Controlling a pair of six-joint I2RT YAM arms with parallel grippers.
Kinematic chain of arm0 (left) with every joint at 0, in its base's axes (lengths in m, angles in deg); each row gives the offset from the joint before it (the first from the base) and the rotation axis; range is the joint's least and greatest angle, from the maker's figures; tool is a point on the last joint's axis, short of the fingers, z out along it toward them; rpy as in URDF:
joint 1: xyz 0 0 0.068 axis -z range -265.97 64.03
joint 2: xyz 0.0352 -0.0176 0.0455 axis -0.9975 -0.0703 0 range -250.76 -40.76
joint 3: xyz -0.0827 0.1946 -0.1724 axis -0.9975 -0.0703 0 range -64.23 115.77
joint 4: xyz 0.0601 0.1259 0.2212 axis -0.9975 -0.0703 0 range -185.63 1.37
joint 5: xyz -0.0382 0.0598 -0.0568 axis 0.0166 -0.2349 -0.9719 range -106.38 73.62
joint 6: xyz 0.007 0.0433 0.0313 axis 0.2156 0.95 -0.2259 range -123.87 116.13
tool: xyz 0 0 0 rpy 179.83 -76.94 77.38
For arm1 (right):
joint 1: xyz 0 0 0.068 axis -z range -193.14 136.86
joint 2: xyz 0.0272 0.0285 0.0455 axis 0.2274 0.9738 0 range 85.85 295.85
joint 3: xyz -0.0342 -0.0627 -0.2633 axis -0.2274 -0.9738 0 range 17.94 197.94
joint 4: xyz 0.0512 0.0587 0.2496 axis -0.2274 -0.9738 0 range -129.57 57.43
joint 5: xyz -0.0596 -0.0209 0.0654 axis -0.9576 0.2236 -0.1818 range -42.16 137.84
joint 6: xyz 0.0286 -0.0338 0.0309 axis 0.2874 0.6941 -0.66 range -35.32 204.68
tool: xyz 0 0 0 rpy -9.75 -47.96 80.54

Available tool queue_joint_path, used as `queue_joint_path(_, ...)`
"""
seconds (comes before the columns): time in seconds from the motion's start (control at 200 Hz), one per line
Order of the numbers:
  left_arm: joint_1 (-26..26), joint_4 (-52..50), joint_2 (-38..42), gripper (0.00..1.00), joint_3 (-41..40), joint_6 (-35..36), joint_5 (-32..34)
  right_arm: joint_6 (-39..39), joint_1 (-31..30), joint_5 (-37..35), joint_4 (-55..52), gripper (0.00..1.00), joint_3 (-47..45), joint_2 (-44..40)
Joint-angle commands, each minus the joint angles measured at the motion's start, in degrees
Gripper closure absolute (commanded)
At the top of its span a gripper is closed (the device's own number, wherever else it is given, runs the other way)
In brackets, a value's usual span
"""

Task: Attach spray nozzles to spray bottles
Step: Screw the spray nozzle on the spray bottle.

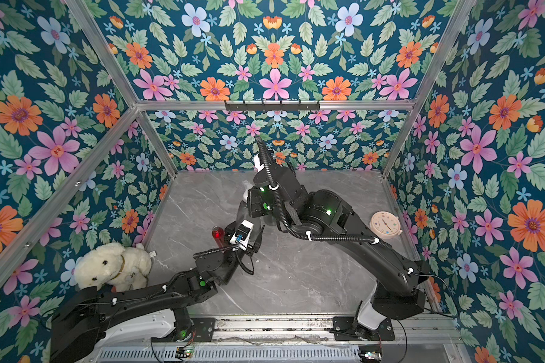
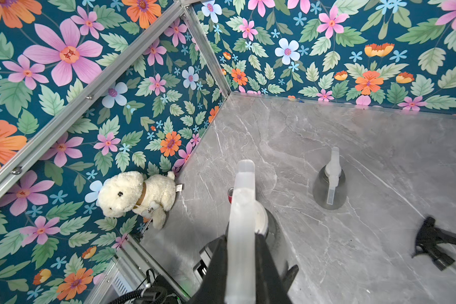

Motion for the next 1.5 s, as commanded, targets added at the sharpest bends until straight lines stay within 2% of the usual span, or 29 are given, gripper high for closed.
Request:
queue_joint_path(0.0, 1.2, 12.4, -0.5, 1.00, 1.0, 11.5, -8.3, -4.2, -0.7, 10.6, -5.1, 1.00, -0.8, 1.5)
queue_joint_path(0.125, 1.2, 12.6, -0.7, 1.00, 0.8, 11.2, -7.5, -4.2, -0.7, 9.0, -5.6, 1.00, 0.4, 1.6)
queue_joint_path(0.25, 1.2, 11.0, -1.0, 1.00, 1.7, 9.5, -6.3, -2.9, -0.8, 8.5, -5.6, 0.85, 1.5, 1.6)
queue_joint_path(0.855, 1.1, 5.5, -1.8, 1.00, 4.0, 5.9, -5.5, 2.4, -0.9, 3.4, -4.6, 0.55, 5.3, 0.6)
queue_joint_path(1.125, 0.1, 2.2, 0.0, 1.00, 3.8, 3.1, -8.0, 6.3, -0.9, 0.5, -3.3, 0.42, 5.8, -2.8)
queue_joint_path(1.33, -2.6, -0.3, 2.7, 1.00, 3.3, -0.8, -12.5, 7.8, -0.9, 2.6, 0.4, 0.38, 1.0, -7.1)
queue_joint_path(1.495, -3.8, -2.8, 4.9, 1.00, 3.1, -1.7, -17.1, 12.6, -0.9, 9.9, 4.5, 0.40, -4.8, -12.4)
